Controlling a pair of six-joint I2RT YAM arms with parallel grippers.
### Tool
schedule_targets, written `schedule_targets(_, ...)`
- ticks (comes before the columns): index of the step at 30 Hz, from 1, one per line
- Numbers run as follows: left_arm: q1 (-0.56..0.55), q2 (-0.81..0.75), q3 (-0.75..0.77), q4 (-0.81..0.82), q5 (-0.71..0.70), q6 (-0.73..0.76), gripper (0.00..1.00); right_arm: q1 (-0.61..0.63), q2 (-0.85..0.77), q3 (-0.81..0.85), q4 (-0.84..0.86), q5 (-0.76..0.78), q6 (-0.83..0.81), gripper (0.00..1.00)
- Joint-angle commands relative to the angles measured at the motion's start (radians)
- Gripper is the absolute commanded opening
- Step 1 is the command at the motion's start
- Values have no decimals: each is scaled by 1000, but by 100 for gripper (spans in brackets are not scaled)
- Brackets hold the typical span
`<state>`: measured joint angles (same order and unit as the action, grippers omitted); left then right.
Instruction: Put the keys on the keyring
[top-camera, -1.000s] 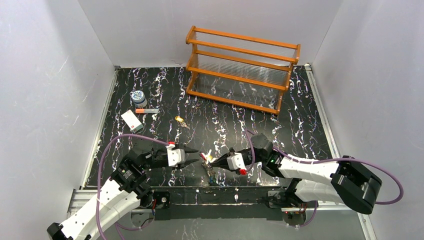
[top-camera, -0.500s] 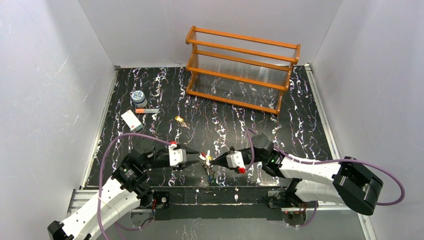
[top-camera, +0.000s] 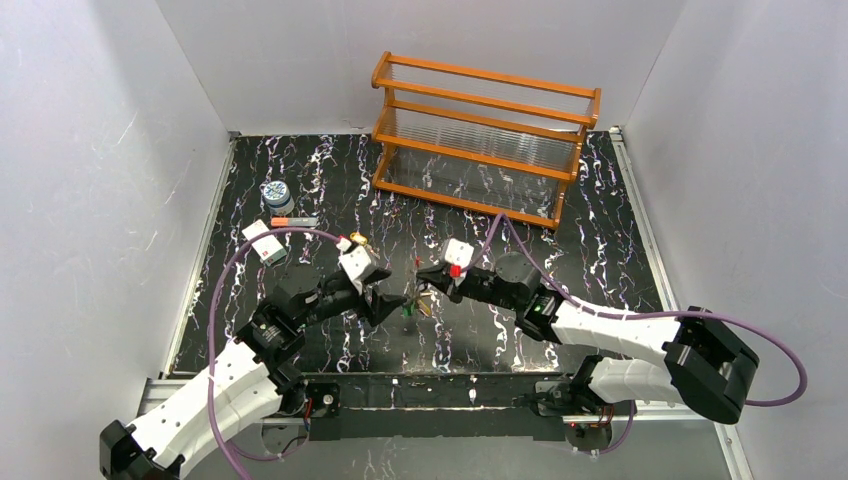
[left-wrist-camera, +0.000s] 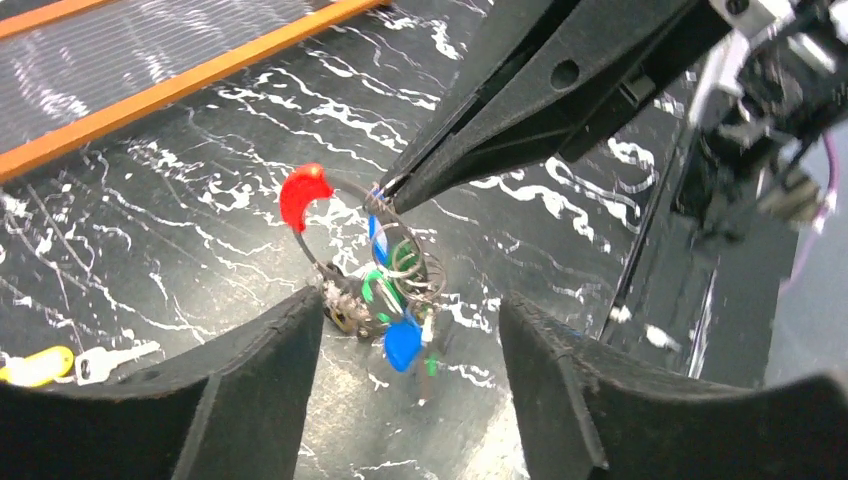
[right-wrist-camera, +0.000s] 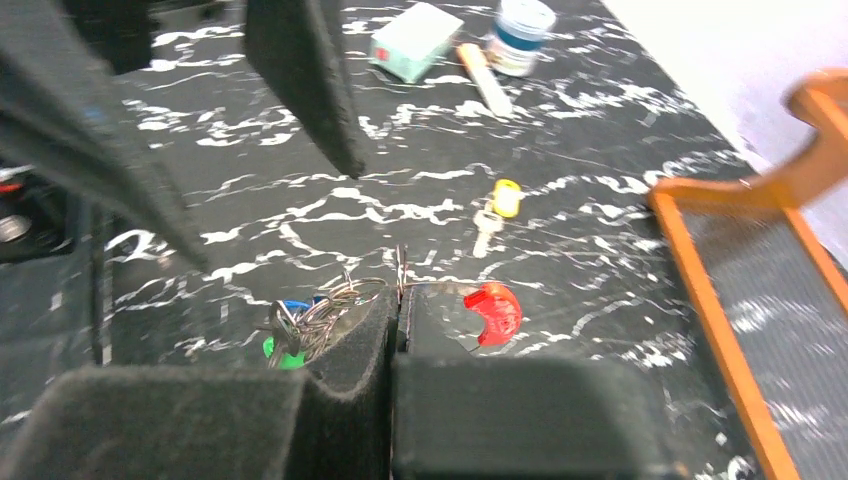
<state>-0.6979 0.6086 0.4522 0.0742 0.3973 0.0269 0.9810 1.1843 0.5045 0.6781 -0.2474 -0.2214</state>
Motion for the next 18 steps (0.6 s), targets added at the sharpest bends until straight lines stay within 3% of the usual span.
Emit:
schedule_targets(1, -5, 6, 52, 63, -193, -188, 68, -4, -17, 82, 6, 257, 60, 1)
schedule_targets(5, -5, 44, 92, 32, -401, -408, 81, -5, -22, 21, 166, 419, 104, 1)
schedule_targets(10, -5, 159, 177, -117, -596, -709, 70, -4, -16, 10, 195, 494, 37, 1)
schedule_targets(13, -3, 239, 223, -169, -572, -804, 62, -1, 4, 7, 196, 562, -10, 1)
schedule_targets(18, -2, 318, 259, -150, -495, -899, 60, 71, 80, -9, 301, 727, -188, 1)
